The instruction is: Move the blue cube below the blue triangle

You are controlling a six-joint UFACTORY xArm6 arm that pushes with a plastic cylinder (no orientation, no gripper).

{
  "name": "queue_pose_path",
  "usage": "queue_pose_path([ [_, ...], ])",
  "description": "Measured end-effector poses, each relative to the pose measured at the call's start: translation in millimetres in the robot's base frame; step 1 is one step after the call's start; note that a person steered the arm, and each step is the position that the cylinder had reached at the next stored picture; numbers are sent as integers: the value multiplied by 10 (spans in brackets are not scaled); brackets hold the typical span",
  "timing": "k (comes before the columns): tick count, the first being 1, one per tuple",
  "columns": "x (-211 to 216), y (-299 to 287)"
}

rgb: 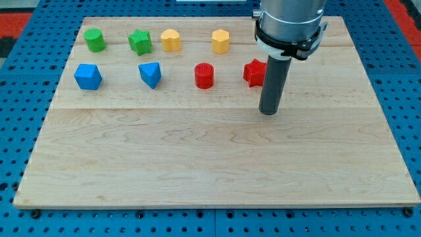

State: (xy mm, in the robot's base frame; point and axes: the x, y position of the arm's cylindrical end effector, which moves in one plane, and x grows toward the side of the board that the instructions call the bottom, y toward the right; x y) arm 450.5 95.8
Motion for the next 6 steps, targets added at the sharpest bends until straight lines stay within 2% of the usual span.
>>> queue_pose_path([
  [3, 80, 0],
  [4, 257, -455],
  [6, 319, -1811],
])
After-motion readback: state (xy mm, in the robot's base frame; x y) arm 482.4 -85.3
